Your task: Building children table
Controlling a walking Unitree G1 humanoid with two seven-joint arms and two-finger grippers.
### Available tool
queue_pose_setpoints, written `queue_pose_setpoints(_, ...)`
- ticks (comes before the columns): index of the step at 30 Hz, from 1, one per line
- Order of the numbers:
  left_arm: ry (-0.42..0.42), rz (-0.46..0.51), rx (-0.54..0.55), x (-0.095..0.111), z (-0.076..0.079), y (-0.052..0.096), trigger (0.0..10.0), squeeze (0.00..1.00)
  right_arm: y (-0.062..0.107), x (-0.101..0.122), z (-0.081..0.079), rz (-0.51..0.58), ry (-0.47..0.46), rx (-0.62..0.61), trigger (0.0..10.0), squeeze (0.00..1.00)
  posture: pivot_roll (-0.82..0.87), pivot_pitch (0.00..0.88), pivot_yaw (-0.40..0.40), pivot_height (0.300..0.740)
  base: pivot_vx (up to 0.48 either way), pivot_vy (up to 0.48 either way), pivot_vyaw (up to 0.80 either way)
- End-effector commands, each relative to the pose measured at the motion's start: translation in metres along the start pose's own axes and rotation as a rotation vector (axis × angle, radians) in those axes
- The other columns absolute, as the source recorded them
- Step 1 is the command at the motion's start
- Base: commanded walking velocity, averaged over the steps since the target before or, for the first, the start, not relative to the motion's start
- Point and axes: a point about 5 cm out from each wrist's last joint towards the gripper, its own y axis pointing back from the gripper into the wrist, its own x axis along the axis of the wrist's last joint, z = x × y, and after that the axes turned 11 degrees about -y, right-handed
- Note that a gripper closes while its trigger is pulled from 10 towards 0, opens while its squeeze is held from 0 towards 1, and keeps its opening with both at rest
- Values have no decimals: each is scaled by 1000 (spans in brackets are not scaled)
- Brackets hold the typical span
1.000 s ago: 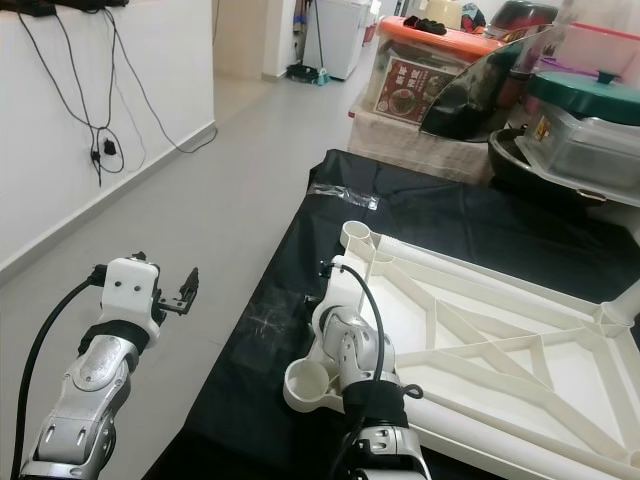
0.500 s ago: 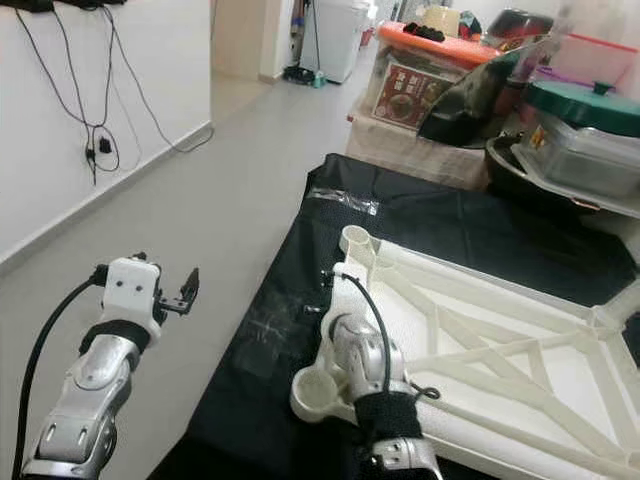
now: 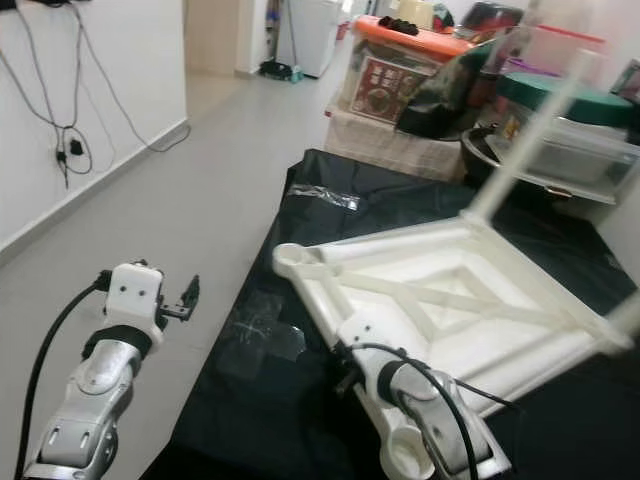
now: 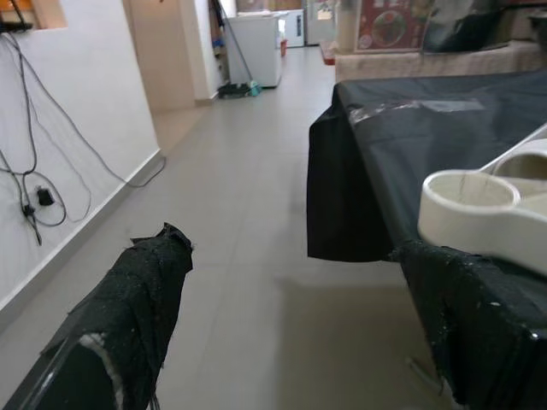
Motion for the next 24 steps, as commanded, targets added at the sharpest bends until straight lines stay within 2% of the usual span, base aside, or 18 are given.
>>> queue_pose_setpoints(1, -8, -34, -9, -7, 2, 1, 10000, 0, 3, 0, -10, -7, 88, 129, 0, 0, 193, 0, -161, 740, 0, 0, 0)
queue_pose_setpoints(2, -8, -38, -9, -7, 2, 1, 10000, 0, 19, -3, -4, -16, 143, 165, 0, 0, 191, 0, -159, 740, 0, 0, 0)
queue_pose_setpoints(5, -8, -41, -8, -8, 2, 1, 10000, 0, 31, -9, 3, -57, 193, 175, 0, 0, 191, 0, -156, 740, 0, 0, 0)
queue_pose_setpoints(8, -8, -45, -13, -9, 3, 1, 10000, 0, 49, -25, 23, -172, 291, 148, 0, 0, 193, 0, -150, 740, 0, 0, 0)
queue_pose_setpoints(9, -9, -46, -16, -9, 3, 1, 10000, 0, 59, -30, 35, -219, 333, 140, 0, 0, 195, 0, -149, 740, 0, 0, 0)
queue_pose_setpoints(11, -9, -46, -16, -9, 3, 1, 10000, 0, 59, -30, 35, -219, 333, 140, 0, 0, 195, 0, -149, 740, 0, 0, 0)
queue_pose_setpoints(13, -11, -47, -18, -10, 4, 1, 10000, 0, 73, -36, 51, -280, 367, 123, 0, 0, 197, 0, -151, 740, 0, 0, 0)
queue_pose_setpoints(16, -12, -48, -18, -10, 3, 1, 10000, 0, 81, -39, 59, -310, 377, 116, 0, 0, 198, 0, -152, 740, 0, 0, 0)
queue_pose_setpoints(17, -14, -50, -17, -10, 3, 1, 10000, 0, 91, -45, 66, -349, 385, 115, 0, 0, 195, 0, -152, 740, 0, 0, 0)
queue_pose_setpoints(20, -14, -50, -17, -10, 3, 1, 10000, 0, 91, -45, 66, -349, 385, 115, 0, 0, 195, 0, -152, 740, 0, 0, 0)
queue_pose_setpoints(22, -17, -55, -18, -12, 2, 1, 10000, 0, 107, -58, 74, -423, 385, 110, 0, 0, 190, 0, -152, 740, 0, 0, 0)
queue_pose_setpoints(24, -17, -58, -20, -12, 2, 1, 10000, 0, 113, -66, 76, -463, 390, 102, 0, 0, 186, 0, -148, 740, 0, 0, 0)
